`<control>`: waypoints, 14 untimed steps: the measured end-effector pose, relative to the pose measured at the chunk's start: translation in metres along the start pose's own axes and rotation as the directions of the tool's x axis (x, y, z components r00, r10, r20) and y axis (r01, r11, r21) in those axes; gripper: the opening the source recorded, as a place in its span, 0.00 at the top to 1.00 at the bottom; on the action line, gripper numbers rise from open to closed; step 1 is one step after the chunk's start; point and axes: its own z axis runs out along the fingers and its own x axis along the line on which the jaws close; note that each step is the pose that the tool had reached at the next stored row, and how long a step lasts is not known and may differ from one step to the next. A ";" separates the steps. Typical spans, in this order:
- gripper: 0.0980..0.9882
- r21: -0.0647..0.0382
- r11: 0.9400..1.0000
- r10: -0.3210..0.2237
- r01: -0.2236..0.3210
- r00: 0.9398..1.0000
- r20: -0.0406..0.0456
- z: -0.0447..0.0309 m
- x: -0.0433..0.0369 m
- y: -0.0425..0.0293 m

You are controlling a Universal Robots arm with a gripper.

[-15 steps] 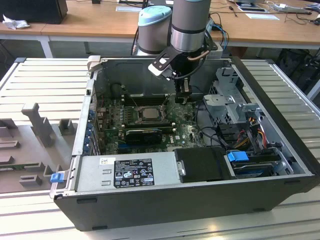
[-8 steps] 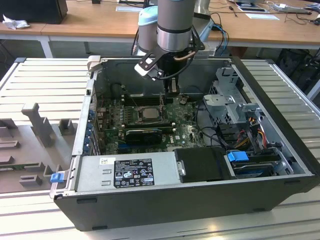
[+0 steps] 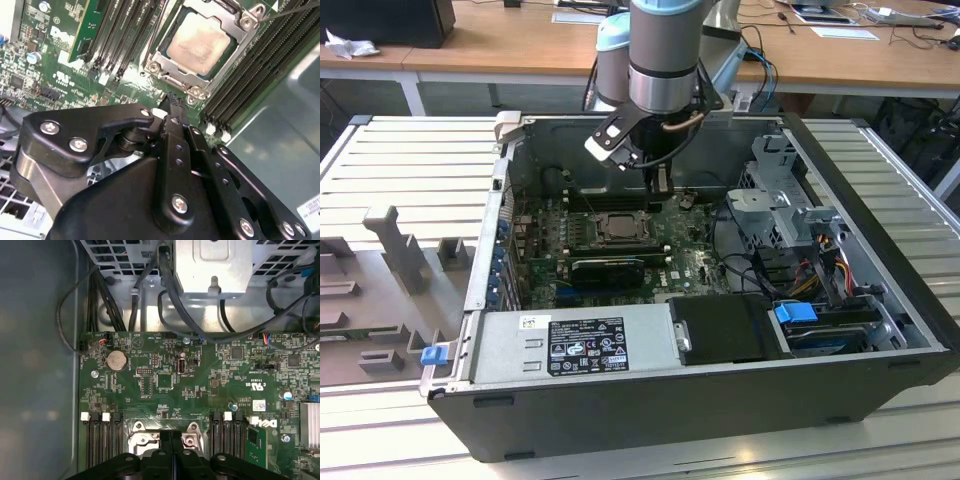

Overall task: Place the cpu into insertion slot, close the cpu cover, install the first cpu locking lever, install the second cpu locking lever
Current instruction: 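Close the cpu cover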

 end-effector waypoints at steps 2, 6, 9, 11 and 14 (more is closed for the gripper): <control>0.99 0.000 1.000 -0.001 0.001 1.000 0.000 0.0016 0.0000 -0.0059; 0.99 0.002 1.000 -0.001 0.001 1.000 0.000 0.0026 0.0000 -0.0235; 0.99 0.003 1.000 -0.001 0.001 1.000 0.000 0.0031 0.0000 -0.0336; 0.99 0.003 1.000 -0.001 0.001 1.000 0.000 0.0030 0.0000 -0.0363; 0.99 0.003 1.000 -0.001 0.001 1.000 0.000 0.0029 0.0000 -0.0379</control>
